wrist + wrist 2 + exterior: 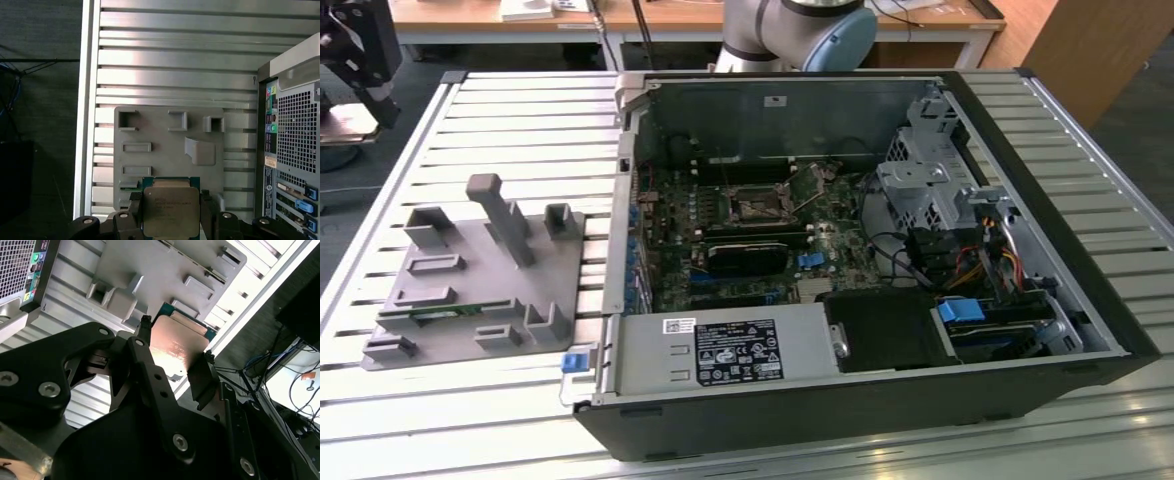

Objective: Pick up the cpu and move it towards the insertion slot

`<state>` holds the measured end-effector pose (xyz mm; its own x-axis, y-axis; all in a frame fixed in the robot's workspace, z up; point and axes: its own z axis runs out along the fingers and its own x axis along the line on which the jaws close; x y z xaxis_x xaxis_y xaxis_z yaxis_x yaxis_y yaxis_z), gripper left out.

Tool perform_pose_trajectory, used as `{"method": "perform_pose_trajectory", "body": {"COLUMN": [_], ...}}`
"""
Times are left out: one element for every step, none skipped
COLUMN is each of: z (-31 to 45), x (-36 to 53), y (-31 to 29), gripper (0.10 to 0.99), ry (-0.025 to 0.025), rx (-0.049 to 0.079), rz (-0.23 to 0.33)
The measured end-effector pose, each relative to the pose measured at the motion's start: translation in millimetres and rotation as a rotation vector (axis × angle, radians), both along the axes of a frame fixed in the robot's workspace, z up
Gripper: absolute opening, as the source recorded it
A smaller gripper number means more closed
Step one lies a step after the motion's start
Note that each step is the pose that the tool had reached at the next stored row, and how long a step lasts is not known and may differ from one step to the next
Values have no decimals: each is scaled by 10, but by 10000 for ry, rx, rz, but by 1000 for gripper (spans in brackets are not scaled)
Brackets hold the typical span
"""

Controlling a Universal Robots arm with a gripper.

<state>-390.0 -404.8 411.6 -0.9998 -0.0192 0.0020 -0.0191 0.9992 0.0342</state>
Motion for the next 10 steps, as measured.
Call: {"method": "perform_pose_trajectory", "body": {"z": [0,0,1,0,1,1,0,0,1,0], "x": [15,30,44,57,70,84,97,111,126,141], "y": [0,0,0,0,0,0,0,0,0,0], "gripper": [541,541,541,541,541,541,541,541,541,541], "ry": [1,1,1,0,1,1,0,0,1,0], "rx": [-1,-1,-1,-1,-1,-1,-1,0,-1,0], "rz": [0,0,0,1,0,0,1,0,0,0]}}
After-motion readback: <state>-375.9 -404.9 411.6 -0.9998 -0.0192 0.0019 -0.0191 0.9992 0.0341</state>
